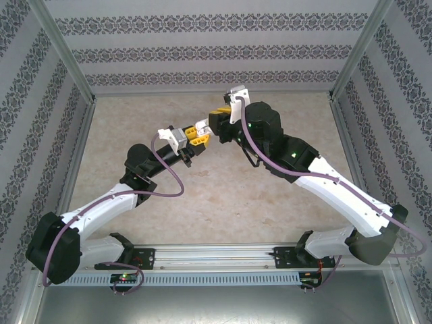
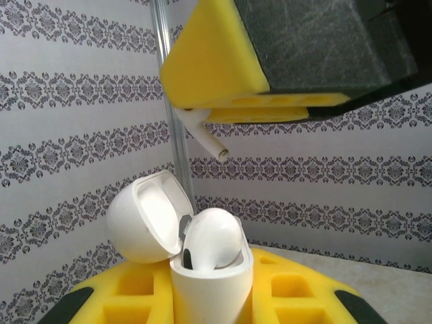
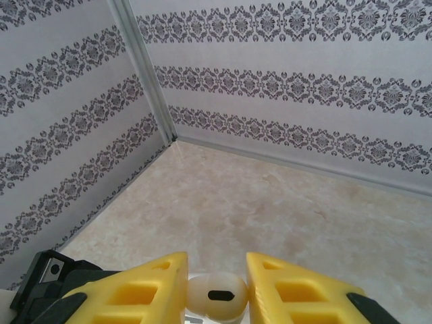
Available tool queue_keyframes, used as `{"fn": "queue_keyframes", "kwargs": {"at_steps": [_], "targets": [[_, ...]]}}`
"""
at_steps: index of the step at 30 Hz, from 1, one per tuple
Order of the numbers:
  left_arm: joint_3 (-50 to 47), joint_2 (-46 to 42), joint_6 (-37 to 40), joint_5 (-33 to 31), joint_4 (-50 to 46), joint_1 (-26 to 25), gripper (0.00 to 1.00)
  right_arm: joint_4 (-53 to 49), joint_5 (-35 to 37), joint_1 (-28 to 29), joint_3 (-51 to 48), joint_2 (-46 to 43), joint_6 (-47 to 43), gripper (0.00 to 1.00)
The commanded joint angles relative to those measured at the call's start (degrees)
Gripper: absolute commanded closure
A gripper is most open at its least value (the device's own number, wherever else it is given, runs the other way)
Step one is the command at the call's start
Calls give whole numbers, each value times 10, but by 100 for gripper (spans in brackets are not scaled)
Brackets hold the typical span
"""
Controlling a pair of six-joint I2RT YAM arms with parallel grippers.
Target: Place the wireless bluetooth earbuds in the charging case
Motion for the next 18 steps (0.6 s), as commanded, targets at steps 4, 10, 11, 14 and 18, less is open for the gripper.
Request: {"fn": "queue_keyframes", "kwargs": {"at_steps": [4,10,11,14,18], "targets": [[17,-10,-4,13,38,-9,100,16,-17,8,-14,9,13,72],[17,-18,-4,12,35,-10,100,18,-18,7,-18,14,15,72],[18,-19,-3,13,35,-9,100,18,-17,7,-20,15,15,73],[19,-21,-2,12,32,-10,100,18,-15,7,-24,16,14,73],[20,-22,-2,13,34,-11,100,17,-14,8,-28,17,13,73]]}}
